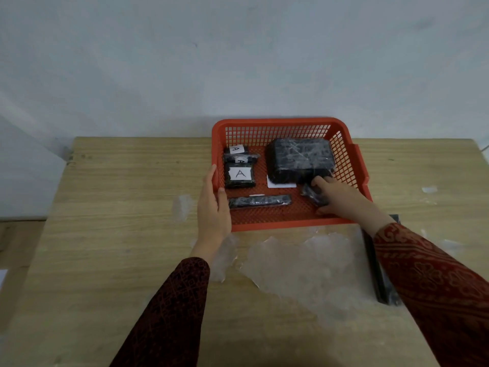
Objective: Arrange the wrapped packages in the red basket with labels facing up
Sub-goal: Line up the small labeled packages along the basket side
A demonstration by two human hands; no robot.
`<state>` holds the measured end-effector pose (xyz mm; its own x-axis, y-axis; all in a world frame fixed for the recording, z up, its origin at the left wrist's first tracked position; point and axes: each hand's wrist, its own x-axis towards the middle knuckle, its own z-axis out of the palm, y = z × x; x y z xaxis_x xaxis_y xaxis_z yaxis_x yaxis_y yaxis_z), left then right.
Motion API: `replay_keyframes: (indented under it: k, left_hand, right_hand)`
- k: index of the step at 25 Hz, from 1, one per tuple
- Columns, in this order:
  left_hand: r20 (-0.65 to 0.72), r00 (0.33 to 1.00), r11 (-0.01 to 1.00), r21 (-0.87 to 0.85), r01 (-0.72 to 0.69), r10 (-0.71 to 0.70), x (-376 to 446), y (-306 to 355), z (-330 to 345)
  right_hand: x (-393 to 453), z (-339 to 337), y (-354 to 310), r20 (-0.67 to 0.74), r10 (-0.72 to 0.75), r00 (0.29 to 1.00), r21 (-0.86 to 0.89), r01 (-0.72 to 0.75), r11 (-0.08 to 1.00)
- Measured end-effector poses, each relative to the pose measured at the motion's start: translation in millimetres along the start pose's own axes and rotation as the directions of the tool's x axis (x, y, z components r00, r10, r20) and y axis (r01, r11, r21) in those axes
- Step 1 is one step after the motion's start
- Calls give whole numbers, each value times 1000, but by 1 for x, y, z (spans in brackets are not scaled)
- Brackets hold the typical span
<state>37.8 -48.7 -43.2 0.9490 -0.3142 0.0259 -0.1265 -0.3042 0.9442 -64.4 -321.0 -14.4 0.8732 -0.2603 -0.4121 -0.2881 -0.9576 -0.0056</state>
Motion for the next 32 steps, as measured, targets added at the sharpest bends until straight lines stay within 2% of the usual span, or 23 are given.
replay_keyframes:
  k: [2,5,7,11,16,19,23,28,30,32]
  left_hand:
    - [1,1000,1000,-8,-9,9,0,0,0]
    - [1,1000,1000,-11,-6,6,-1,1,0]
    - [0,1000,1000,-13,3,-3,0,1,0]
    - [-5,1000,1000,-9,3,-3,-1,3,-1]
    - [-8,1000,1000,18,7,-7,0,3,-1]
    - [-13,1000,1000,15,6,-5,-1,2,-1]
    - [-8,1000,1000,-9,4,-4,-1,1,-1]
    - [-6,1000,1000,-8,5,-6,-1,0,-1]
    - [-3,1000,1000,-6,6,-6,-1,0,0]
    - [-7,1000,1000,-14,3,-3,-1,0,0]
  right_hand:
    - [1,-2,3,-21,-34,999,115,36,993]
    - [3,-16,-4,-94,-48,994,491,88,867]
    - [8,-26,-17,-186,-63,981,568,159,808]
    - [31,-42,-64,-271,-213,939,520,329,788]
    - [61,-36,-110,-185,-330,926,395,377,838]
    - [69,-28,-114,-128,-351,927,336,374,864]
    - [68,-25,-111,-113,-325,939,434,341,834]
    - [64,-19,-116,-180,-341,923,204,374,905]
    - [54,-16,-111,-248,-350,903,196,401,895]
    - [41,-12,-97,-240,-406,882,207,455,866]
